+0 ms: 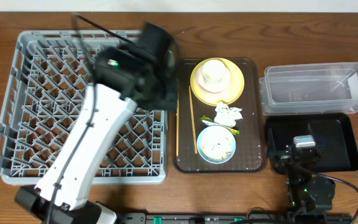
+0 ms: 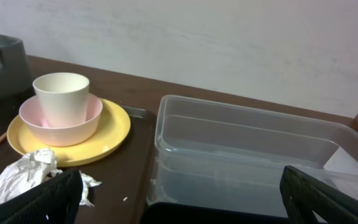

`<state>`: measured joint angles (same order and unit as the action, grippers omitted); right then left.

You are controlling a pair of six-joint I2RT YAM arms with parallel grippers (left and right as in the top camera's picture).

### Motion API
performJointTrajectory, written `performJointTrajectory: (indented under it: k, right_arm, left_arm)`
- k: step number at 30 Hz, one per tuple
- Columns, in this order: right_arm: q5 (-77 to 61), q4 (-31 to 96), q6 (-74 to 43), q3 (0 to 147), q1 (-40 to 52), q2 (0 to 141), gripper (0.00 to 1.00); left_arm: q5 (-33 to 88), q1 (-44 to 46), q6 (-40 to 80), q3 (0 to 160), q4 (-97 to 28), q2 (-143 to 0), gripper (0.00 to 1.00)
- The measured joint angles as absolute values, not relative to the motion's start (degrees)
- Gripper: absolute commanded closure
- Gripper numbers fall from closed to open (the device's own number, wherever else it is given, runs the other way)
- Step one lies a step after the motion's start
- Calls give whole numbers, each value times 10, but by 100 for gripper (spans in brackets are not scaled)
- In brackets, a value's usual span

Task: Sort waste into correct bins and load items into the dishwasher rack
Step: 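Move the left gripper over the brown tray toward the wooden chopsticks, then lower the left gripper and grasp one wooden chopstick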

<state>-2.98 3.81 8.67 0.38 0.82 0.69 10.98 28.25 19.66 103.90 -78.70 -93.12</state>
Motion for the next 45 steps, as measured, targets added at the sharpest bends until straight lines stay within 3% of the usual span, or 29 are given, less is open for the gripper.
performJointTrajectory:
  k: [14,45]
  right_arm:
    - [-30,38,87,4,8,7,1]
    - [-30,38,87,4,8,7,1]
  left_arm:
    - [65,380,243,932,-620,-997,63]
    - [15,389,260,931,-522,-1199,64]
